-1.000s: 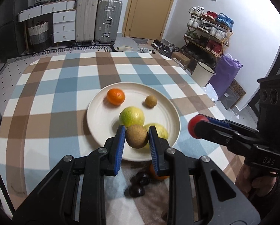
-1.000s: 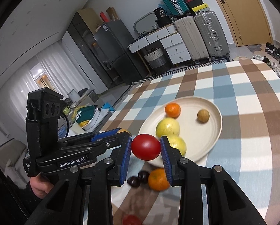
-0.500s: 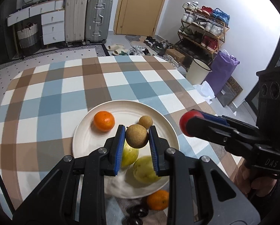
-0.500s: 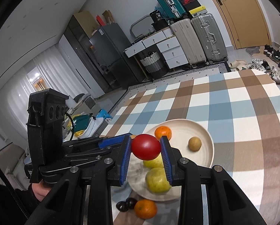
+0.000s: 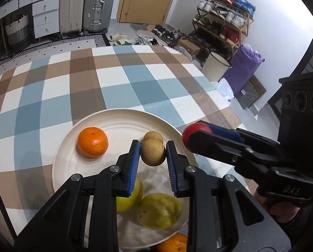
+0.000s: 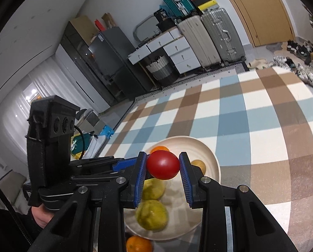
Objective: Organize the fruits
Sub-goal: 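Carry the tomato and kiwi onto the white plate and open both tools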
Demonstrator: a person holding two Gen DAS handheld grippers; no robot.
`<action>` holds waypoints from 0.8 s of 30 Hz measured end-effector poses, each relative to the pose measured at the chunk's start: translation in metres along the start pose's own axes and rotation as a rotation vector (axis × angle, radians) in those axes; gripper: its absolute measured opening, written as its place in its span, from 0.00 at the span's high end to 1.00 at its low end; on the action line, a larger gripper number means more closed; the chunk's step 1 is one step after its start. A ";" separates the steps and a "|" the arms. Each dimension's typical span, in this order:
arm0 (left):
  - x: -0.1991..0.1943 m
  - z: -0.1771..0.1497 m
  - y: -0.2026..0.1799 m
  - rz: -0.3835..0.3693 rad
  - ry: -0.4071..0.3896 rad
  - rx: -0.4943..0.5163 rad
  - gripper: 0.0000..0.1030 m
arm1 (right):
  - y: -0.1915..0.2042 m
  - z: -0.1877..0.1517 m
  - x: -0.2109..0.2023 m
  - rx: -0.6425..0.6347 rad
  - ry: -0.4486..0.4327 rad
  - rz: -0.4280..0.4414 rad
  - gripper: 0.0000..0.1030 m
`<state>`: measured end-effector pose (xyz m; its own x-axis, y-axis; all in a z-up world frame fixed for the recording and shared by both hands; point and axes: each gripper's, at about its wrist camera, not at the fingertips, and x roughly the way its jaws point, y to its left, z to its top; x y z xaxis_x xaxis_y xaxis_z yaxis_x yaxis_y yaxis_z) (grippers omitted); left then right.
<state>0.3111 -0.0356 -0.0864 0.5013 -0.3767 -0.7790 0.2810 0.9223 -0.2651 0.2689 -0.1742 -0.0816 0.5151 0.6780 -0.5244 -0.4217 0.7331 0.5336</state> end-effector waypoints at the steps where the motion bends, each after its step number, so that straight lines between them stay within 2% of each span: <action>1: 0.005 0.000 0.000 0.004 0.011 0.003 0.78 | -0.004 0.000 0.002 0.007 0.005 -0.002 0.69; 10: 0.026 -0.002 0.002 0.014 0.046 0.001 0.78 | -0.025 -0.007 0.017 0.063 0.044 -0.022 0.69; 14: 0.030 -0.002 0.003 0.003 0.048 -0.014 0.78 | -0.031 -0.010 0.022 0.079 0.053 -0.066 0.68; 20: 0.021 -0.001 0.000 0.001 0.031 -0.015 0.78 | -0.028 -0.009 0.016 0.076 0.033 -0.072 0.54; 24: 0.009 -0.003 -0.001 0.013 0.018 -0.016 0.78 | -0.024 -0.007 0.004 0.078 -0.001 -0.057 0.54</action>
<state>0.3130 -0.0401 -0.0944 0.4896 -0.3631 -0.7927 0.2612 0.9285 -0.2640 0.2758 -0.1886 -0.1006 0.5373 0.6352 -0.5548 -0.3319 0.7640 0.5533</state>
